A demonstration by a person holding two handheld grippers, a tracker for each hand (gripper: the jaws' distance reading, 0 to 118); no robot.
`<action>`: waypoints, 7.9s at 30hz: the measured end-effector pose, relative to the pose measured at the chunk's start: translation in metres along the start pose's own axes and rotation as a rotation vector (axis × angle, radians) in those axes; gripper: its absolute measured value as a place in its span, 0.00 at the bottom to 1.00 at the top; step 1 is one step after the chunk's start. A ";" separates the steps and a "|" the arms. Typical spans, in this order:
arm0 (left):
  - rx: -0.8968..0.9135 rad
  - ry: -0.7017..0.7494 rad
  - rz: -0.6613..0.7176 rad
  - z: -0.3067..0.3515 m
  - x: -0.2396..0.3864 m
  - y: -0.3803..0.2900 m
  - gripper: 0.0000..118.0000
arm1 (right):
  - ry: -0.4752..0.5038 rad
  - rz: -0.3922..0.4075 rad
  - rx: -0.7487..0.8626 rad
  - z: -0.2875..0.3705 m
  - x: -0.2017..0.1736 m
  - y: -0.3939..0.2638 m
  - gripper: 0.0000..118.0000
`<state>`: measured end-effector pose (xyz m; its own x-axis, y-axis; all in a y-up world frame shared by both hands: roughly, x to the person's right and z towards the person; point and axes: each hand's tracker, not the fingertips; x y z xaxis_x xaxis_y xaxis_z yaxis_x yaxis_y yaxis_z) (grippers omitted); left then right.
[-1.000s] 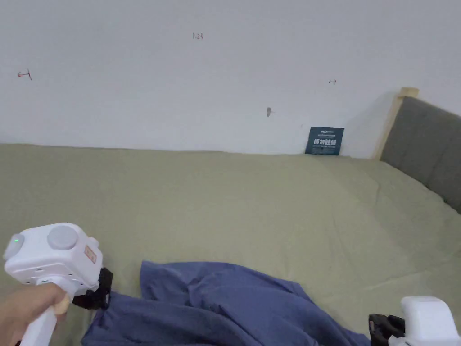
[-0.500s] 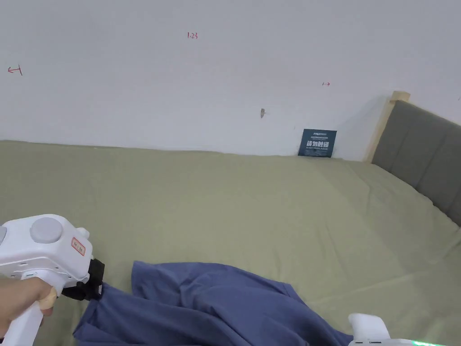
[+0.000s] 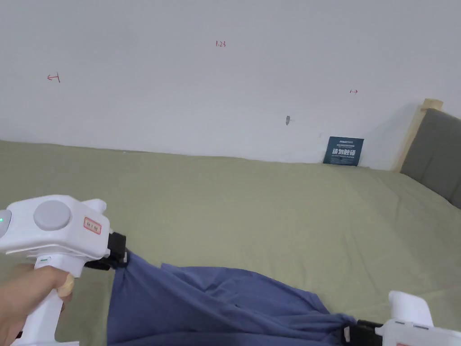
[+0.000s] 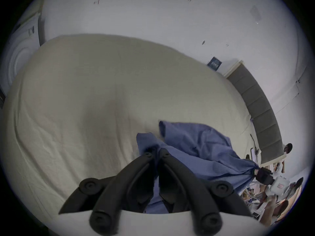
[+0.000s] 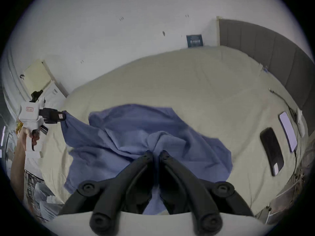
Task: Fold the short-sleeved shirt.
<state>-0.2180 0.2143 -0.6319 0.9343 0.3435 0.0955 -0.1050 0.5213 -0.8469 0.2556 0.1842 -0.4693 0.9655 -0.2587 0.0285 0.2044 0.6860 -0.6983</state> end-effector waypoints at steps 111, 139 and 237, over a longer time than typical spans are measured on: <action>-0.170 0.120 -0.096 0.103 -0.049 -0.190 0.66 | -0.085 0.176 0.182 0.077 -0.025 -0.080 0.00; -0.115 0.105 -0.061 0.056 -0.052 -0.222 0.02 | -0.032 0.593 -0.171 -0.133 -0.050 0.128 0.07; 0.001 0.199 0.014 0.039 -0.090 -0.031 0.02 | -0.046 0.239 -0.045 -0.071 0.025 0.142 0.03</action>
<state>-0.3123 0.1973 -0.5943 0.9816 0.1898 -0.0220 -0.1192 0.5184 -0.8468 0.2972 0.2267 -0.6189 0.9921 -0.0607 -0.1097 -0.0372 0.6929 -0.7201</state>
